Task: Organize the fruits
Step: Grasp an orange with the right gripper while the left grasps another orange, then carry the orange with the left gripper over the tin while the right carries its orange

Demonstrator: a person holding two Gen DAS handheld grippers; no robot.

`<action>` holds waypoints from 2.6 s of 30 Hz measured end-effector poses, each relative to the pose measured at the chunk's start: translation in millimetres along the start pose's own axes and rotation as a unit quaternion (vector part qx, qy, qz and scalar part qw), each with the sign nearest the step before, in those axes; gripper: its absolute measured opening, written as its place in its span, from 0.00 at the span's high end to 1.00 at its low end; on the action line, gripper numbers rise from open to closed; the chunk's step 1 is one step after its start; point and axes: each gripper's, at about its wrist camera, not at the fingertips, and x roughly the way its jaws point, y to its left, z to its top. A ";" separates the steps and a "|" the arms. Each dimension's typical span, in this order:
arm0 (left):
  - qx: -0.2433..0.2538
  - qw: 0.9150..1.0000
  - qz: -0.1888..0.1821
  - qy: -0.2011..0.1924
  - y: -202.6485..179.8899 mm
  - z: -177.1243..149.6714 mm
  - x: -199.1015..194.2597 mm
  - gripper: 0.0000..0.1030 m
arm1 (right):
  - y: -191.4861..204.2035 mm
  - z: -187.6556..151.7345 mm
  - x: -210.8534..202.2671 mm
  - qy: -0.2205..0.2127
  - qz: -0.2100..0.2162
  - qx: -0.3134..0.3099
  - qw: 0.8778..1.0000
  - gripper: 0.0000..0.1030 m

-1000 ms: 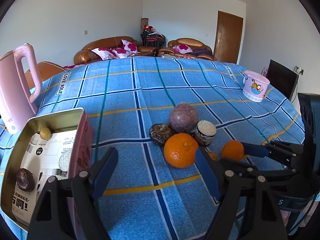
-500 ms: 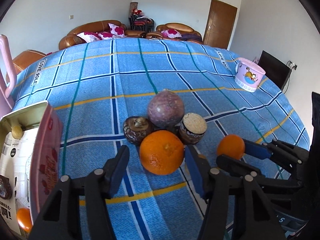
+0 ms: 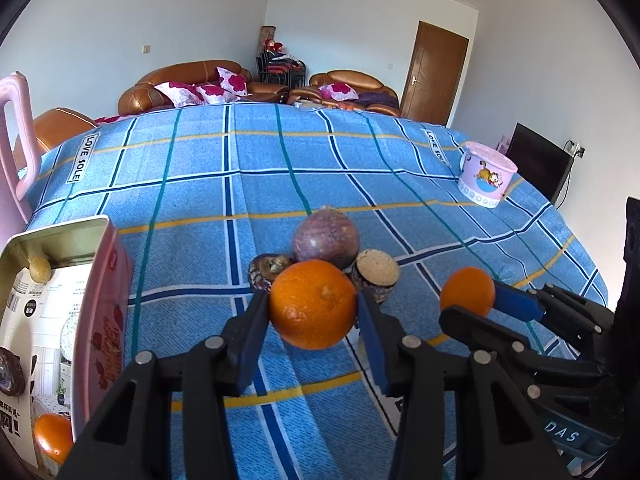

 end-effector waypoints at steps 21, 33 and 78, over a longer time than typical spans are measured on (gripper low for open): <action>0.013 0.995 0.028 -0.090 -3.6 -3.0 -31.6 0.55 | 5.6 4.1 -22.9 -0.064 0.007 -0.008 0.998 0.58; 0.020 0.990 0.045 -0.129 -7.2 -5.6 -46.5 0.55 | 6.7 7.3 -31.7 -0.093 0.002 -0.015 0.996 0.58; 0.035 0.974 0.089 -0.204 -16.2 -16.5 -72.6 0.55 | 8.8 0.0 -56.5 -0.157 -0.007 -0.018 0.987 0.58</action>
